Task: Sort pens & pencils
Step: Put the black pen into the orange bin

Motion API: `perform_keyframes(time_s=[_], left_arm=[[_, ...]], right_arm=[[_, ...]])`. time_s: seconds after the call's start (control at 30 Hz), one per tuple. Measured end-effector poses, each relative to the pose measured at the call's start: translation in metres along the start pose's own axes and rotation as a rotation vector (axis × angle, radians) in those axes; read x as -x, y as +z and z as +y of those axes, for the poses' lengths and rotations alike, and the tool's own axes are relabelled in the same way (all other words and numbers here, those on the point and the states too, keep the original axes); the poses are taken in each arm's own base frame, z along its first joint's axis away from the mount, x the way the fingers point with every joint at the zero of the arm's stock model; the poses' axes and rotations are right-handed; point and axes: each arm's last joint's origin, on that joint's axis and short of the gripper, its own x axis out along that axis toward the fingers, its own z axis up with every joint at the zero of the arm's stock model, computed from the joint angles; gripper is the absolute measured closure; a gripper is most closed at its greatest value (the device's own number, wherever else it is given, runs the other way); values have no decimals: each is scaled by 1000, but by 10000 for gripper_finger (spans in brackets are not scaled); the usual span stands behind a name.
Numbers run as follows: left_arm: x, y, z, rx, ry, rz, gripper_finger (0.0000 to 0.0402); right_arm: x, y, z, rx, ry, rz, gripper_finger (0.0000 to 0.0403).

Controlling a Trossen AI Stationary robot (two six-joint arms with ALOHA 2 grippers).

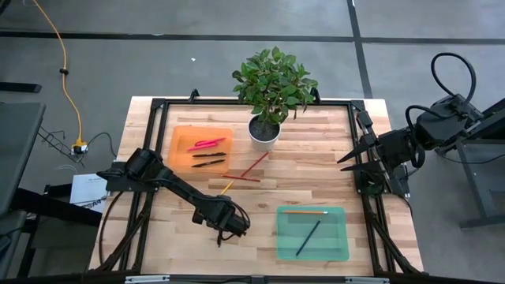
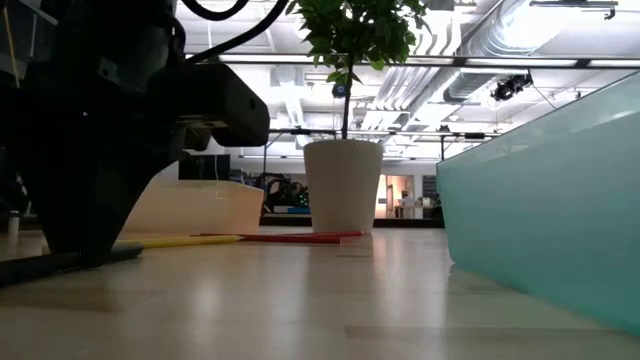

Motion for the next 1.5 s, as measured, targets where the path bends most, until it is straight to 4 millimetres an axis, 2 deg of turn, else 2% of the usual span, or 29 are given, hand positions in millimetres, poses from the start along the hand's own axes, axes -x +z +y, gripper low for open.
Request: perform_keyframes(time_s=[0.23,0.53,0.8,1.07,1.33,1.5], left_arm=[[0,0,0,0,-3,0,389],[0,0,-1,-1,-18,-12,355],[0,0,-3,-10,-33,-19,379],[0,0,-3,-12,-40,-18,359],[0,0,-4,-14,-42,-17,372],[0,0,-4,-27,-49,-20,366]], right_arm=[[0,0,0,2,0,0,336],[0,0,0,2,0,0,336],[0,0,0,2,0,0,336],[0,0,0,0,0,0,336],[0,0,0,-5,0,0,336],[0,0,0,-13,0,0,336]])
